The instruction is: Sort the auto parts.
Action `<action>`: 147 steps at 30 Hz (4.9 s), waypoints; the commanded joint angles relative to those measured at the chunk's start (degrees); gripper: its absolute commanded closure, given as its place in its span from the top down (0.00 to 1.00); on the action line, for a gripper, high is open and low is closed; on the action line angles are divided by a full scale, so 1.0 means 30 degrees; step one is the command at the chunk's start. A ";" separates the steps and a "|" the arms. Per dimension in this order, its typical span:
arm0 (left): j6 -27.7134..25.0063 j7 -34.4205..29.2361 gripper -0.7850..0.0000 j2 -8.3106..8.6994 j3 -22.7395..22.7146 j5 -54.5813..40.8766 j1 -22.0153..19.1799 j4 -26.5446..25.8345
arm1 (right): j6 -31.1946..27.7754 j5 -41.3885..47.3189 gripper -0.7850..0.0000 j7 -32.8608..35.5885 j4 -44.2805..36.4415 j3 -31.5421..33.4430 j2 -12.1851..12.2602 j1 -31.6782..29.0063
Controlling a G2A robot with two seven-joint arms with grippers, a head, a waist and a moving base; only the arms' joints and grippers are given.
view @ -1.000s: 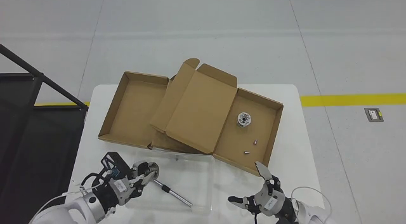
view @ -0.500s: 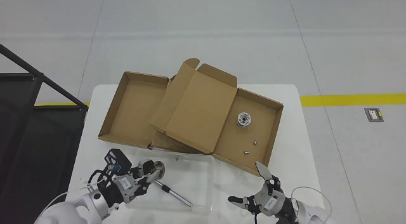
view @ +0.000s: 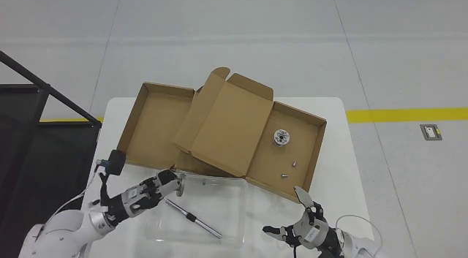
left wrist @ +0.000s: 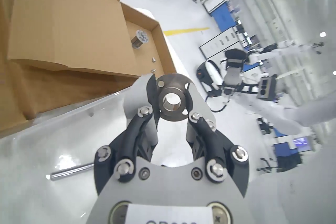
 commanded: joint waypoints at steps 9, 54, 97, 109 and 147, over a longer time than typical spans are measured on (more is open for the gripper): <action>0.1109 -0.4589 0.00 0.0519 0.0004 -0.8226 -0.2281 0.3661 | 0.0000 0.0000 1.00 0.0000 0.0000 0.0000 0.0000 0.0000; 0.9612 1.1356 0.00 -0.0092 0.3274 1.4531 -0.7054 0.7288 | 0.0000 0.0000 1.00 0.0000 0.0000 0.0000 0.0000 0.0000; 0.9034 1.5547 0.55 -0.1877 0.9539 1.8681 -1.4689 1.7314 | 0.0000 0.0000 1.00 0.0000 0.0000 0.0000 0.0000 0.0000; 0.4327 1.1085 0.74 -0.0008 0.3545 1.8905 -0.4562 0.2568 | 0.0000 0.0000 1.00 0.0000 0.0000 0.0000 0.0000 0.0000; -0.6987 0.5216 1.00 0.1534 0.6630 3.1208 -0.0107 -0.6268 | 0.0000 0.0000 1.00 0.0000 0.0000 0.0000 0.0000 0.0000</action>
